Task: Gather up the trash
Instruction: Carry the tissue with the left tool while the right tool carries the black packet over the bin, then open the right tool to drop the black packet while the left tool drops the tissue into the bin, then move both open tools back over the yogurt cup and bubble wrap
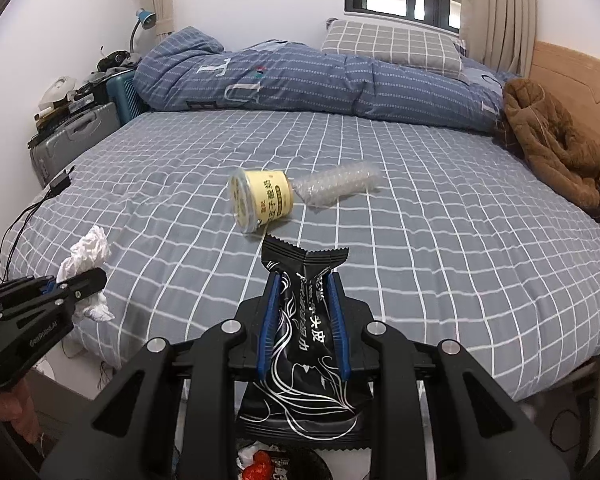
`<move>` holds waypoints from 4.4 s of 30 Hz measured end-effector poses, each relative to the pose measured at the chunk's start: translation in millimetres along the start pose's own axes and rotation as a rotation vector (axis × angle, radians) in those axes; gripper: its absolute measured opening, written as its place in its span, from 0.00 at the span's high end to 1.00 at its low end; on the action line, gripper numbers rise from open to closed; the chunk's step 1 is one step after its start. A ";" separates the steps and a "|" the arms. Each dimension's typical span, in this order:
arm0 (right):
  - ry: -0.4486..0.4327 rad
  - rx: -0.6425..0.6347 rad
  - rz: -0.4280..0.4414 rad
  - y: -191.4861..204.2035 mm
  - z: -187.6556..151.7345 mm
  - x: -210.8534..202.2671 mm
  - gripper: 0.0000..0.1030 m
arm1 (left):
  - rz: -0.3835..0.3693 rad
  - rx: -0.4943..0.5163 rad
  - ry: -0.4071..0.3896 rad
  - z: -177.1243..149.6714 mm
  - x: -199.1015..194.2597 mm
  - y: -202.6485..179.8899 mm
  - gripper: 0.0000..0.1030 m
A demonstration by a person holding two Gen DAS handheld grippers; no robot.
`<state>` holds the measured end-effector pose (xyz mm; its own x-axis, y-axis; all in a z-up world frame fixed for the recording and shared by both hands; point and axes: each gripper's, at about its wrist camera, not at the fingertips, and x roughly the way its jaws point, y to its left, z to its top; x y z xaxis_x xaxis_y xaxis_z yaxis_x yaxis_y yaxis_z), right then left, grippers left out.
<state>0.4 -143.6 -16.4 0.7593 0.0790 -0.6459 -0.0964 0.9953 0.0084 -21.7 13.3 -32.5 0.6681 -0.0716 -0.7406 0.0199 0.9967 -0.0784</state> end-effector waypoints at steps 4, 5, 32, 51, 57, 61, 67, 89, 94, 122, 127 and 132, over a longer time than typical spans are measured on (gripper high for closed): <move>0.011 0.002 0.002 3.2 -13.0 -6.9 0.77 | -0.004 -0.005 0.002 -15.0 -10.3 -0.2 0.91; 0.014 0.000 0.001 4.5 -16.8 -8.8 0.77 | -0.006 -0.007 0.003 -17.7 -12.7 -0.3 0.91; 0.091 0.009 0.033 23.2 -96.5 -66.9 0.76 | -0.016 -0.026 0.095 -106.9 -59.6 -11.1 0.91; 0.205 0.000 0.025 38.2 -150.3 -62.1 0.76 | -0.008 -0.051 0.220 -171.2 -46.6 4.2 0.91; 0.274 -0.022 0.024 43.7 -175.2 -30.8 0.75 | 0.003 -0.061 0.279 -191.4 -14.4 13.8 0.91; 0.335 -0.028 0.035 47.5 -192.0 -4.2 0.74 | -0.004 -0.053 0.296 -195.6 3.7 12.2 0.91; 0.394 -0.043 0.048 52.5 -206.1 29.3 0.73 | -0.005 -0.048 0.336 -201.1 34.2 16.8 0.91; 0.447 -0.077 0.072 70.2 -222.5 63.3 0.32 | 0.015 -0.050 0.374 -215.9 56.3 32.6 0.91; 0.423 -0.075 0.041 55.1 -219.3 54.5 0.17 | -0.009 -0.027 0.376 -215.2 59.8 20.6 0.91; 0.392 0.052 -0.114 -28.5 -218.6 36.8 0.08 | -0.103 0.091 0.415 -234.1 81.8 -57.1 0.72; 0.400 0.055 -0.115 -27.8 -219.8 40.5 0.07 | -0.098 0.097 0.421 -237.1 85.4 -57.6 0.63; 0.399 0.058 -0.110 -27.7 -220.3 41.7 0.07 | -0.091 0.103 0.414 -237.1 84.3 -57.5 0.51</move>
<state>-107.0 -180.1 -211.8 0.4530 -0.0447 -0.8904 0.0163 0.9990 -0.0419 -142.9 -58.9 -248.6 0.3057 -0.1479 -0.9406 0.1531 0.9826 -0.1048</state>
